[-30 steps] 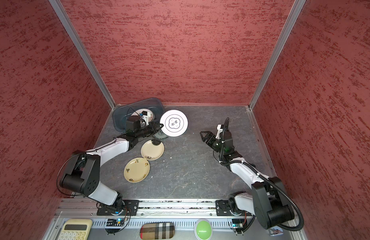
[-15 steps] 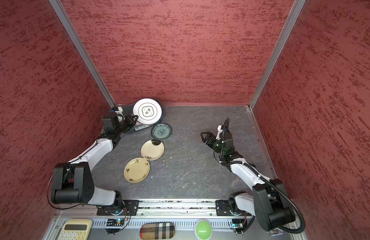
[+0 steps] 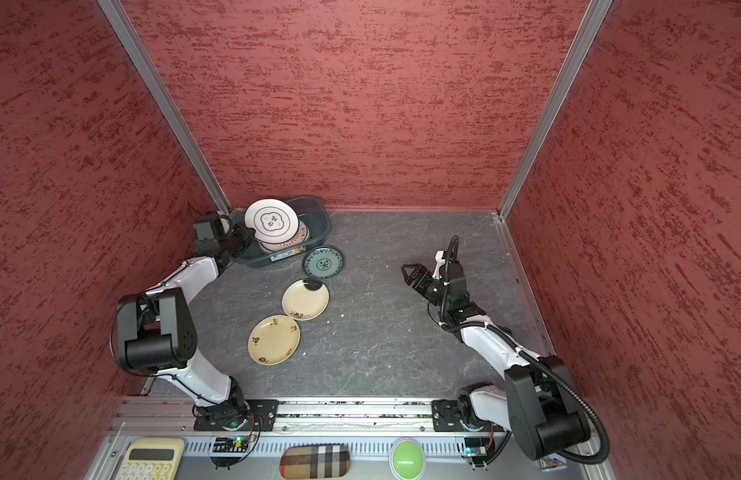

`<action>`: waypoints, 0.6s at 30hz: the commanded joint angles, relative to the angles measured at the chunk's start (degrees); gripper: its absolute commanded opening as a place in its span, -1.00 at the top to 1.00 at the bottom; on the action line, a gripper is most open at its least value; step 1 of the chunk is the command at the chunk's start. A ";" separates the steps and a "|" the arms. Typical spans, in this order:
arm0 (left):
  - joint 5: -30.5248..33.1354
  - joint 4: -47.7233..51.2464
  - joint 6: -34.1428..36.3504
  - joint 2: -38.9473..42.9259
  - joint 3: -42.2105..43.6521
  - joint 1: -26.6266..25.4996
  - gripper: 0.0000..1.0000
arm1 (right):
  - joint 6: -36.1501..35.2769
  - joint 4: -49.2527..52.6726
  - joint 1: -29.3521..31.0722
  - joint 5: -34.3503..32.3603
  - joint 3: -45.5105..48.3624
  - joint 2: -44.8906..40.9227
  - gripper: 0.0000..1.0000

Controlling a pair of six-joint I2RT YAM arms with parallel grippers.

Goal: Place the plates into the plastic bin on the countertop
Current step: 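Lower the white plate into the basin and open the left gripper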

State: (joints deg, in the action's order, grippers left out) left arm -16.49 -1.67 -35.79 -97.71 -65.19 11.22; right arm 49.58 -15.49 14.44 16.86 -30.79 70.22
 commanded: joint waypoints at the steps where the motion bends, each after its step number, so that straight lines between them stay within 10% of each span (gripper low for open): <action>1: -1.01 1.94 1.50 -3.10 -3.83 0.52 1.00 | 0.10 -0.88 0.21 -0.21 0.18 -0.55 -0.70; 18: -3.82 10.62 4.88 -13.29 -14.58 0.12 0.76 | -1.78 2.13 0.24 -1.38 -0.26 -0.97 -0.71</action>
State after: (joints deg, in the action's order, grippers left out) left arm -18.65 8.38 -33.23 -110.00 -77.80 11.29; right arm 48.95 -14.13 14.44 16.67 -30.79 69.65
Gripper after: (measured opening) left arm 0.119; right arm 0.853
